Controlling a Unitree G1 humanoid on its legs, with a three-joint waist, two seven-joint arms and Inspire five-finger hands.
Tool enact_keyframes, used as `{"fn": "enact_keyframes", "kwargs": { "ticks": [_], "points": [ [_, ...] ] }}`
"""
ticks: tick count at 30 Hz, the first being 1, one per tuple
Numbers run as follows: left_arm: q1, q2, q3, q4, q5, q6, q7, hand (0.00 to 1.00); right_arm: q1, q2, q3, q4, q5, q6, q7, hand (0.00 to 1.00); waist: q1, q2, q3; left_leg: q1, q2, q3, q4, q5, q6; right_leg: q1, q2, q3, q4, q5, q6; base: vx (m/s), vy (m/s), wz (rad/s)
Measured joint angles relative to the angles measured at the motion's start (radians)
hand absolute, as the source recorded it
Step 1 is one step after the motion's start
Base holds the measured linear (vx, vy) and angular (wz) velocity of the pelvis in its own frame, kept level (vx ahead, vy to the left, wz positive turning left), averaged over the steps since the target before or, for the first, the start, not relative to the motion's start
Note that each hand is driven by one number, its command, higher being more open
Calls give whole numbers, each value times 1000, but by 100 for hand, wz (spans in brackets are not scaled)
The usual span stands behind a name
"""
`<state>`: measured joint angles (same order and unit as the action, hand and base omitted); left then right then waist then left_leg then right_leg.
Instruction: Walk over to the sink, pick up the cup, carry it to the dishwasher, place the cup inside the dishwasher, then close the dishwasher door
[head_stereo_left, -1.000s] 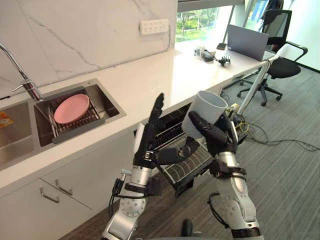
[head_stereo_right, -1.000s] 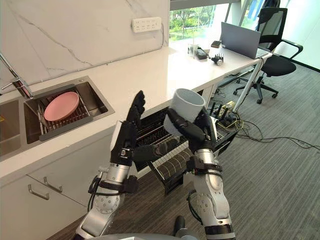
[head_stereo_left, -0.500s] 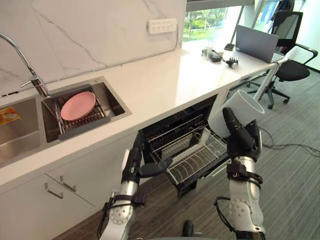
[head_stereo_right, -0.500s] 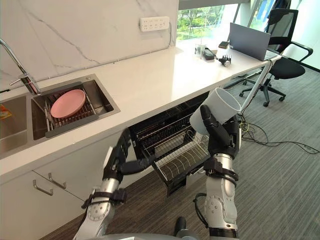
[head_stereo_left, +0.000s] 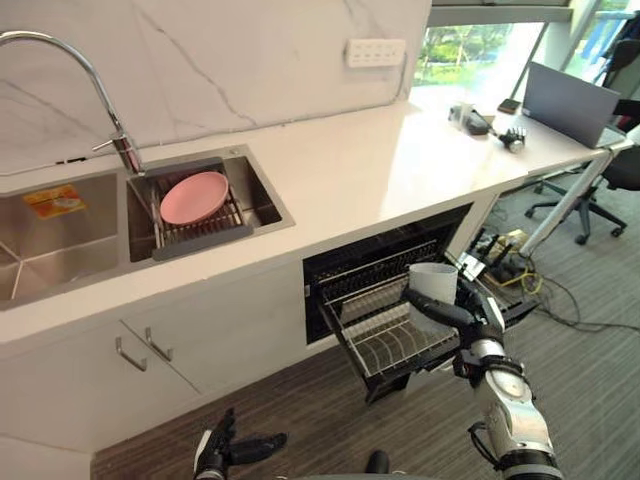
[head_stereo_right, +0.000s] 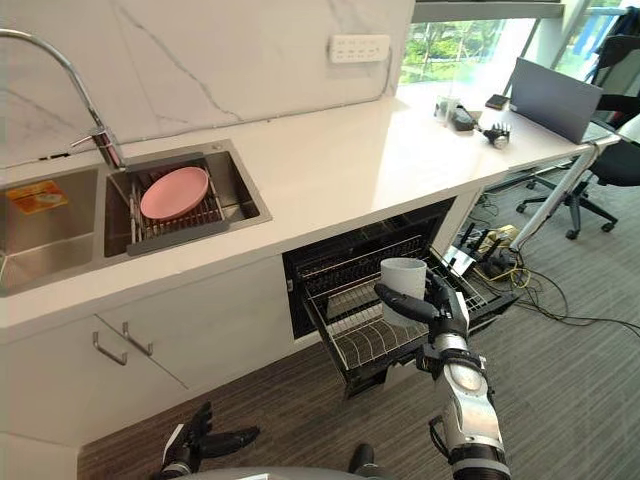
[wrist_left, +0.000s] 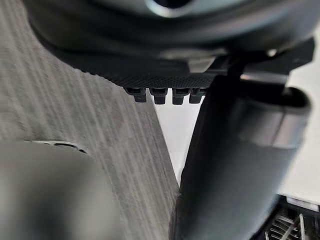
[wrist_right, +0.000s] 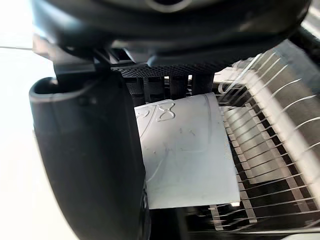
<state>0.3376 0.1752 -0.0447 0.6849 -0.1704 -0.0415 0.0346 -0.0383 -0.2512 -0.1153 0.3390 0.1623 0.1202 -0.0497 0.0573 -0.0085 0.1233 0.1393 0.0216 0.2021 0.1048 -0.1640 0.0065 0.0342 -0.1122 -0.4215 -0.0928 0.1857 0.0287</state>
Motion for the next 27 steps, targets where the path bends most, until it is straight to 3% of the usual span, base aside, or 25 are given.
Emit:
{"fn": "enact_keyframes", "kwargs": {
  "ticks": [5,10,20,24,27],
  "points": [
    [-15,7,2,2,40,-6,-14,100,-154,-66,51,201,-34,30,-32,0,35,-1,30,-79,-13,-45,-5,23,4,-58,-16,-41,0,-2,3,23,16,33],
    [-89,9,4,-2,74,-16,-11,100,-414,-142,87,415,-26,47,-43,0,80,-7,127,-158,-16,-101,11,41,3,-103,-23,-94,6,4,-4,54,1,33],
    [-198,20,23,-23,70,-62,-12,100,-733,-263,131,587,-23,49,-36,0,131,-15,298,-309,-31,-168,134,30,20,-166,-44,-102,7,76,-11,-12,72,23],
    [-232,48,26,-30,67,-66,-15,100,-810,-274,131,675,-5,69,-29,0,171,-15,324,-378,-33,-175,192,19,27,-198,-48,-101,7,78,-10,-58,57,13],
    [-231,53,36,-47,46,-63,-17,100,-836,-275,131,705,6,84,-18,0,172,-9,339,-425,-28,-185,244,6,22,-212,-43,-103,7,68,-14,-57,7,11]
  ]
}}
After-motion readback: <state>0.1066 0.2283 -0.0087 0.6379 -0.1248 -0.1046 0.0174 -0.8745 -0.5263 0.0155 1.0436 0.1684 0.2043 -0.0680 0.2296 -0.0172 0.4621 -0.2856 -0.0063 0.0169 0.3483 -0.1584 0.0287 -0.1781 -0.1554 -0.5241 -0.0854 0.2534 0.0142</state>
